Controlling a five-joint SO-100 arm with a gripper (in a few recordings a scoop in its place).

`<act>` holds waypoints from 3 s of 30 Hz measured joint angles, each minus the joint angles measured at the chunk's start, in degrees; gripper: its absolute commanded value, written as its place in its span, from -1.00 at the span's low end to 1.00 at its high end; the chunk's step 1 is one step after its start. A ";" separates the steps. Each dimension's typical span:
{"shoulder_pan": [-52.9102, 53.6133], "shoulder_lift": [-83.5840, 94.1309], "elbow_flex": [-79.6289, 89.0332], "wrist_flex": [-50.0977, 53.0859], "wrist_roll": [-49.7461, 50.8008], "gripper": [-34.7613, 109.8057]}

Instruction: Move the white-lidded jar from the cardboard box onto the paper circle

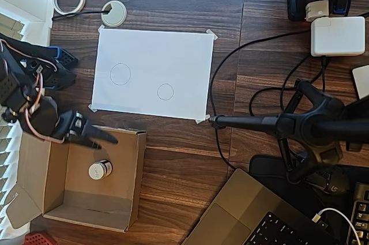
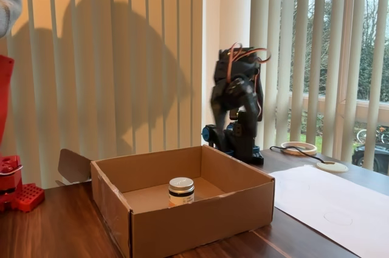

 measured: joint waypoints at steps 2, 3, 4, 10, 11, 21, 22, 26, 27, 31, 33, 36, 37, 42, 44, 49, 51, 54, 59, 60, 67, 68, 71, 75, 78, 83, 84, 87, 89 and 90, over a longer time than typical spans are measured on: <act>3.96 -4.39 -0.62 -3.43 -6.94 0.00; 5.54 -6.77 -1.32 -4.75 -10.20 0.00; 6.86 -9.23 -2.20 -5.89 -13.18 0.00; 10.63 -23.91 -13.10 -8.09 -24.96 0.02; 10.63 -26.28 -15.38 -8.17 -26.19 0.03; 9.76 -36.65 -23.82 -8.17 -33.66 0.04; 9.76 -37.00 -23.82 -8.17 -34.28 0.04; 9.67 -37.53 -23.73 -8.17 -35.42 0.04; 9.67 -37.62 -23.73 -8.17 -35.77 0.04; 9.67 -37.88 -22.15 -8.44 -36.12 0.04; 9.67 -38.32 -21.71 -8.96 -36.83 0.04; 9.67 -39.20 -20.83 -9.32 -37.53 0.04; 9.67 -39.46 -20.74 -9.32 -37.88 0.04; 9.58 -40.25 -19.86 -9.40 -38.85 0.04; 9.58 -40.34 -18.98 -9.40 -39.46 0.04; 9.58 -40.34 -17.05 -8.35 -40.96 0.04; 9.58 -40.34 -16.79 -7.56 -41.13 0.04; 9.58 -40.34 -16.52 -7.38 -42.10 0.02; 9.58 -40.34 -15.82 -7.38 -43.15 -0.01; 9.58 -40.34 -15.82 -7.38 -43.51 -0.02; 10.37 -40.34 -15.82 -7.38 -45.62 -0.04; 10.37 -40.34 -15.82 -7.38 -45.97 -0.04; 10.37 -40.34 -15.82 -6.77 -46.76 -0.05; 10.37 -40.34 -15.82 -6.42 -47.11 -0.11; 10.37 -40.25 -15.82 -6.42 -47.02 -0.18; 10.20 -40.25 -15.82 -6.42 -47.99 -0.38; 10.20 -40.25 -15.82 -6.42 -47.72 -0.41; 10.20 -40.25 -15.91 -6.42 -47.46 -0.42; 10.20 -40.17 -15.91 -6.42 -47.46 -0.43; 10.11 -39.99 -15.91 -6.42 -47.46 -0.43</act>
